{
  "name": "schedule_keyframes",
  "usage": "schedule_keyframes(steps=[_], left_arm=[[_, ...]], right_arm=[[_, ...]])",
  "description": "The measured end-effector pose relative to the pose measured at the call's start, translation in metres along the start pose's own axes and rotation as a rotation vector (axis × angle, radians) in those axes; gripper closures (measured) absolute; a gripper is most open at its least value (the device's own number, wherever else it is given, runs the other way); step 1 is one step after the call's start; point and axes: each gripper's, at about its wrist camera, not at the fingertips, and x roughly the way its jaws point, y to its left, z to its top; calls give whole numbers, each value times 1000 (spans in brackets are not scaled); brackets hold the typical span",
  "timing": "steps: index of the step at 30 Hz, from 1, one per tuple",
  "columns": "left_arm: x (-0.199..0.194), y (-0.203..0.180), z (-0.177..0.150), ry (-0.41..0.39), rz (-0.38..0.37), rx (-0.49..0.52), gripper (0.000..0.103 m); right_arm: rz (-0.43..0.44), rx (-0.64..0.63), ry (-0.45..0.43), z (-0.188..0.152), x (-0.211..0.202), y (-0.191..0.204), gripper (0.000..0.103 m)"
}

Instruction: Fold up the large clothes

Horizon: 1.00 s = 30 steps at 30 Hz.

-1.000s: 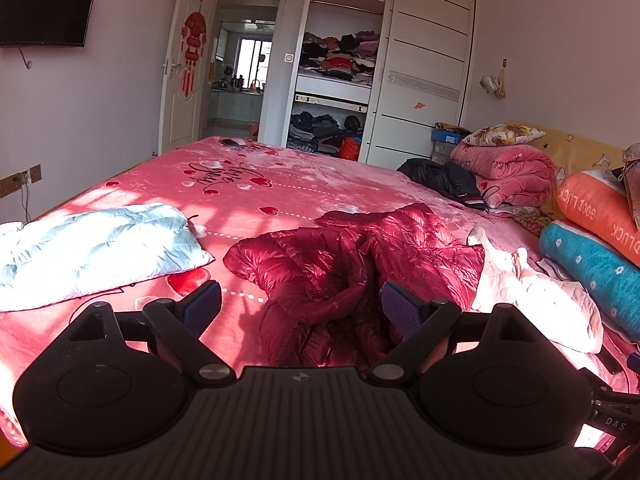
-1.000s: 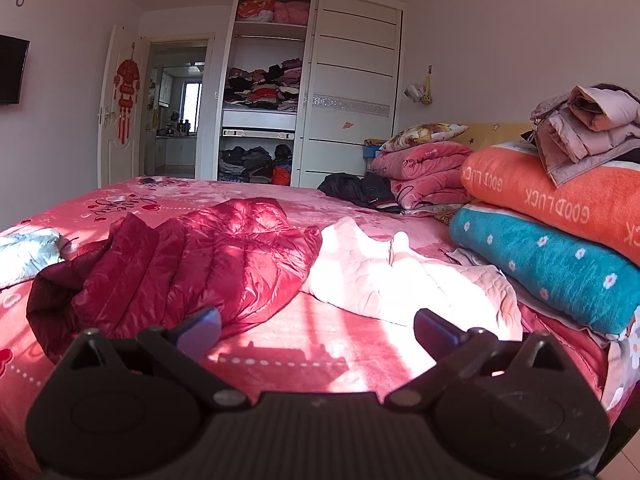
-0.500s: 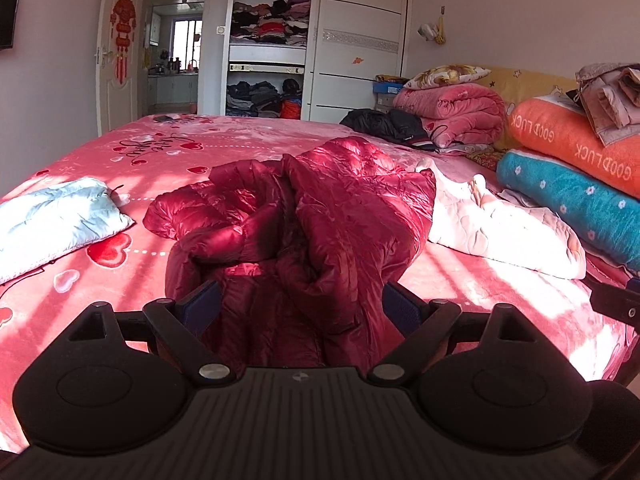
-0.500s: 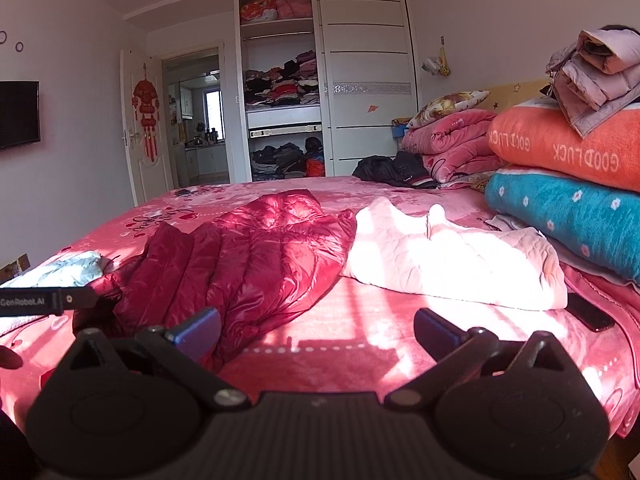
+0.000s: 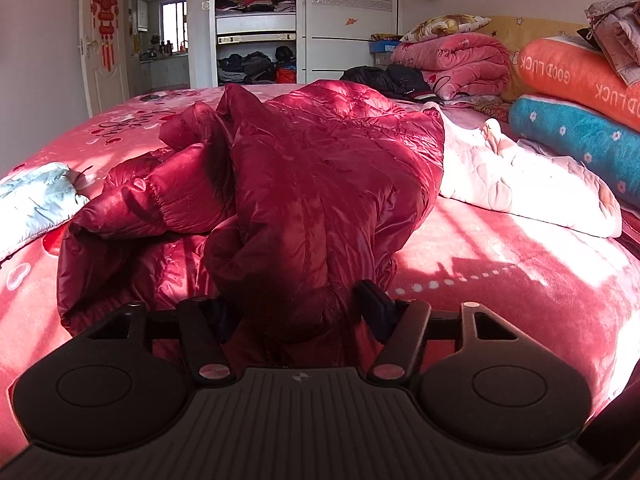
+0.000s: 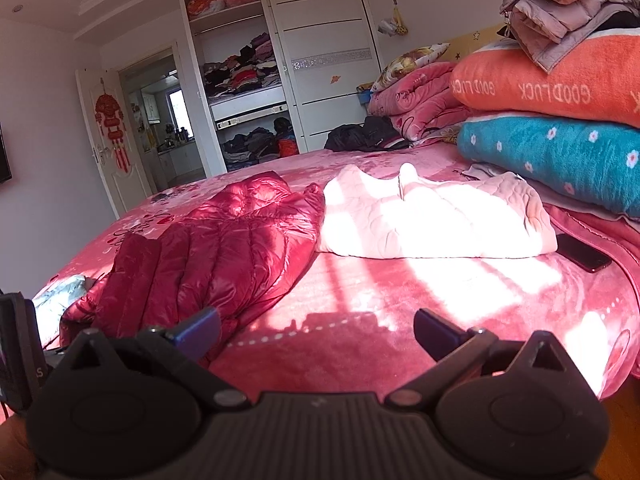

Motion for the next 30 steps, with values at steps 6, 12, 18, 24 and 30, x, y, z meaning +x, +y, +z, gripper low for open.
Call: schedule_keyframes(steps=[6, 12, 18, 24, 30], left_arm=[[-6, -15, 1, -25, -62, 41, 70], [-24, -40, 1, -59, -186, 131, 84], [-48, -68, 2, -74, -374, 206, 86], [-55, -92, -10, -15, -506, 272, 86], [-46, -90, -16, 79, -536, 296, 78]], right_arm=[[-12, 47, 9, 2, 5, -10, 1], [-35, 127, 6, 3, 5, -26, 4], [-72, 231, -2, 4, 2, -46, 9], [-105, 297, -10, 2, -3, -63, 9], [-108, 341, 5, 2, -4, -71, 9]])
